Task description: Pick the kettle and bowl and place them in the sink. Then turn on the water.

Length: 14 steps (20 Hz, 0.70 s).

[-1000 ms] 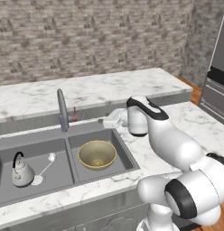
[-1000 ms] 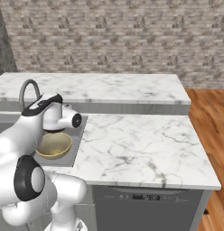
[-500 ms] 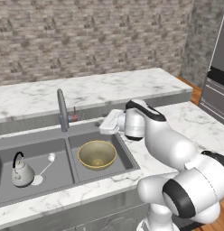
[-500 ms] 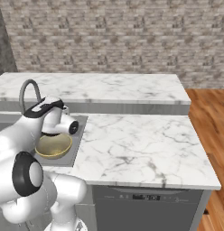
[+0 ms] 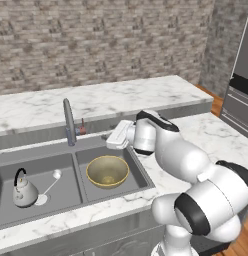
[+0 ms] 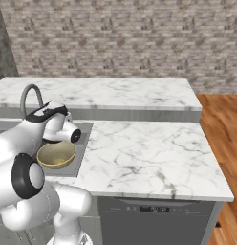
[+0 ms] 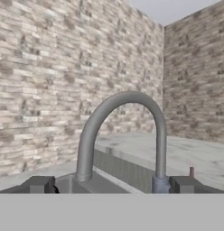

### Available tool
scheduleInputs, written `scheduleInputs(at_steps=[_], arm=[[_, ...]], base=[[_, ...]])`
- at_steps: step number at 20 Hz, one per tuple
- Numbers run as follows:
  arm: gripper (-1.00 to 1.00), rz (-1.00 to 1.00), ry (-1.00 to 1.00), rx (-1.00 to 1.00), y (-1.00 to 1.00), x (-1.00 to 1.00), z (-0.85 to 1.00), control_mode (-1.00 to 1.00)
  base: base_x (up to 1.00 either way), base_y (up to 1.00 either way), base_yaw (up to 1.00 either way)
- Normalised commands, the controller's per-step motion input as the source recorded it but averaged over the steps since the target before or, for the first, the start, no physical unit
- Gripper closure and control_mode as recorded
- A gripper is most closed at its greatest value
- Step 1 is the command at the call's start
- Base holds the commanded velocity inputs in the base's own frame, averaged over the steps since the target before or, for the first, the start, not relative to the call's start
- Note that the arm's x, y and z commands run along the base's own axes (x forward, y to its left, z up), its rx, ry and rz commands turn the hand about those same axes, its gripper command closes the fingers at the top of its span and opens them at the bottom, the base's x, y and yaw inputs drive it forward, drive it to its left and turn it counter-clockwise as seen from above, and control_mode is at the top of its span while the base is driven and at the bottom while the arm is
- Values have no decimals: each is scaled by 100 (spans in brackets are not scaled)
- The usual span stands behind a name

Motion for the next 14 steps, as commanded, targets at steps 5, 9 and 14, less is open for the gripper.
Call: scheduleInputs(at_steps=[5, 9, 14], arm=[[-100, 0, -6, 0, 0, 15, 0, -100], [-100, 0, -2, 0, 0, 17, 0, -100], [-100, -1, 0, 0, 3, 20, 0, -100]], base=[[0, 0, 0], [0, 0, 0], [0, 0, 0]])
